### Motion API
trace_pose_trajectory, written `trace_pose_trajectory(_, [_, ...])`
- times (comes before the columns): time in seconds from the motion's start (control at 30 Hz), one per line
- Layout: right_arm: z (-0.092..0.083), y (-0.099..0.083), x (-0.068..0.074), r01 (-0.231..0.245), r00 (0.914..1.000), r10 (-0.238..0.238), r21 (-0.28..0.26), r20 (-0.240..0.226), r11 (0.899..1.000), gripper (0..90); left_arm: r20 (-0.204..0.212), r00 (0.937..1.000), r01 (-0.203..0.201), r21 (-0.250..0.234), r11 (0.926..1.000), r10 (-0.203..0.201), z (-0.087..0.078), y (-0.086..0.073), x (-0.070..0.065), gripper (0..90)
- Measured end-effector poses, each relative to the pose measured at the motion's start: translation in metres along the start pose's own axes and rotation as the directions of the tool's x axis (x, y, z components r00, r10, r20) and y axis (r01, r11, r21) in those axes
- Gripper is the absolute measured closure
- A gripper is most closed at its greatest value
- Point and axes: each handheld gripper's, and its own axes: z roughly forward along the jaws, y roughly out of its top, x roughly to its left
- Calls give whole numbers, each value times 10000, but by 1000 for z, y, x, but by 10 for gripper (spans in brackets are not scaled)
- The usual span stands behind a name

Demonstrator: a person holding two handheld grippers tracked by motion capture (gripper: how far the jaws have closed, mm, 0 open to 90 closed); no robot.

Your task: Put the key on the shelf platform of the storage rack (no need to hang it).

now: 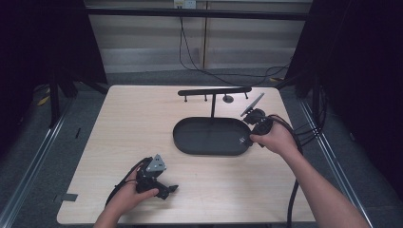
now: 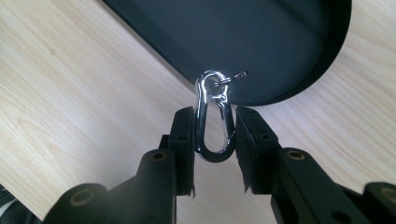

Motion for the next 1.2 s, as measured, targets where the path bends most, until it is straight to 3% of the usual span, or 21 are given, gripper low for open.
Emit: trace_pose_trajectory(1.2, [6,24,-5,-276,9994,277,-46,201,9996,695,18,10000,-36,-26,10000,36,0,0,0,5])
